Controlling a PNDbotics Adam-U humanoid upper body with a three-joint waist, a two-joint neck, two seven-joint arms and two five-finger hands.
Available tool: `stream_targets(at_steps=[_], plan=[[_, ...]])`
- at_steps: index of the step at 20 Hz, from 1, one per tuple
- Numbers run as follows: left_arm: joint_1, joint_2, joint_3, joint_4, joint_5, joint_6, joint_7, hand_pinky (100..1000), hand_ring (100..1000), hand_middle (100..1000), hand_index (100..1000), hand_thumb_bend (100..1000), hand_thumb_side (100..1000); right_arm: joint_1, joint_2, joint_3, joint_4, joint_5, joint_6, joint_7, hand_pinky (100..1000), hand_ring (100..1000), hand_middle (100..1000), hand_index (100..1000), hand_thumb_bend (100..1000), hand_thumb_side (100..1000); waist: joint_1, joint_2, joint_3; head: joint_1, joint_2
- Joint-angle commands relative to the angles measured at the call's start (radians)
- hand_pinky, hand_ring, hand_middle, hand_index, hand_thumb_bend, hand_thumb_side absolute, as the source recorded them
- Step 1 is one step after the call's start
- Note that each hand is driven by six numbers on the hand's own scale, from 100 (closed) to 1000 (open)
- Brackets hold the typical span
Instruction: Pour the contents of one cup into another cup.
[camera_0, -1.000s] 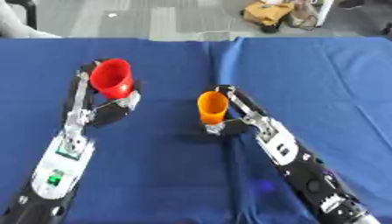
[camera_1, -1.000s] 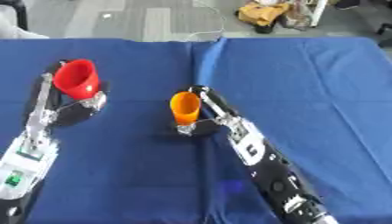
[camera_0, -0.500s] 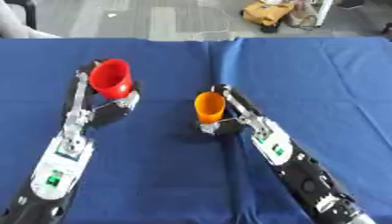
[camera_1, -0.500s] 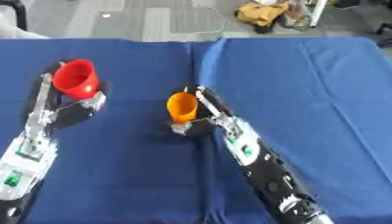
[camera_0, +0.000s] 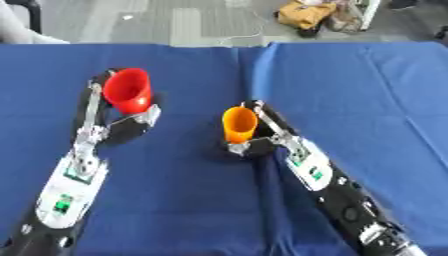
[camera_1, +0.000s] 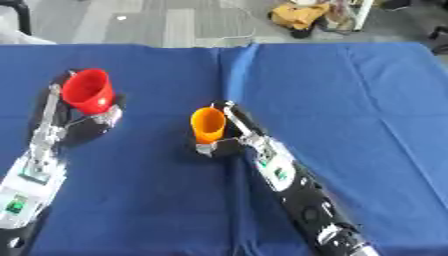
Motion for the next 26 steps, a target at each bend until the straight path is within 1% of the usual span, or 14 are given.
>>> stream_targets(at_steps=[1,5,9,10,12,14,16,17,18,19,21,23,26], plan=[[-0.017,0.002,0.001,-0.019,0.005,0.001,0.002,264,501,480,689,158,100,-0.016,-0.001,-0.001,-0.004,-0.018,0.005,0.001,752,664,538,773,594,440,0.003,-0.017,-0.001,0.001,-0.004],[-0.017,0.002,-0.001,-0.018,0.007,0.001,0.003,263,502,480,689,157,100,-0.016,0.000,-0.001,0.002,-0.031,0.007,0.005,751,668,549,783,615,474,0.004,-0.017,-0.001,0.000,-0.004],[-0.017,0.001,-0.003,-0.017,0.007,0.000,0.003,263,502,480,689,156,100,-0.016,0.001,-0.001,0.005,-0.039,0.011,0.006,745,655,520,759,598,446,0.005,-0.016,0.000,0.000,-0.004],[-0.017,0.001,-0.003,-0.017,0.007,0.000,0.003,263,502,480,689,157,100,-0.016,0.001,-0.001,0.007,-0.041,0.012,0.006,738,645,494,732,581,418,0.005,-0.016,0.001,0.000,-0.004],[-0.017,0.001,-0.004,-0.017,0.007,0.000,0.003,263,502,480,689,156,100,-0.015,0.002,-0.002,0.009,-0.044,0.017,0.004,719,623,446,675,501,386,0.005,-0.016,0.002,0.000,-0.003],[-0.017,0.001,-0.004,-0.018,0.007,0.001,0.003,263,503,480,689,155,100,-0.015,0.002,-0.003,0.010,-0.049,0.024,-0.004,699,596,377,594,387,338,0.005,-0.016,0.002,0.001,-0.003],[-0.017,0.000,-0.005,-0.018,0.008,0.001,0.003,263,503,481,689,154,100,-0.015,0.001,-0.004,0.010,-0.052,0.031,-0.016,690,581,346,557,316,295,0.005,-0.016,0.002,0.001,-0.004],[-0.017,0.000,-0.005,-0.018,0.008,0.001,0.003,263,503,481,689,155,100,-0.015,0.001,-0.005,0.010,-0.054,0.034,-0.022,680,566,315,518,213,240,0.004,-0.016,0.002,0.001,-0.004],[-0.017,0.000,-0.006,-0.018,0.009,0.001,0.003,263,503,481,689,155,100,-0.015,0.001,-0.004,0.009,-0.054,0.038,-0.029,680,566,315,518,220,237,0.004,-0.016,0.002,0.001,-0.004],[-0.018,0.000,-0.006,-0.019,0.009,0.001,0.003,263,503,481,689,155,100,-0.015,0.001,-0.006,0.009,-0.056,0.042,-0.036,666,547,278,473,100,171,0.004,-0.016,0.002,0.001,-0.005],[-0.018,0.000,-0.006,-0.019,0.009,0.002,0.004,263,503,481,689,154,100,-0.015,0.000,-0.007,0.009,-0.060,0.051,-0.053,656,535,253,443,100,122,0.004,-0.016,0.002,0.002,-0.005],[-0.018,0.000,-0.007,-0.019,0.010,0.002,0.004,263,503,481,689,155,100,-0.015,0.000,-0.008,0.008,-0.064,0.058,-0.067,645,525,233,422,100,100,0.004,-0.016,0.001,0.002,-0.005],[-0.018,0.001,-0.008,-0.021,0.011,0.002,0.004,263,503,481,689,154,100,-0.014,-0.004,-0.009,0.006,-0.072,0.067,-0.085,636,519,224,414,100,100,0.004,-0.017,0.001,0.002,-0.006]])
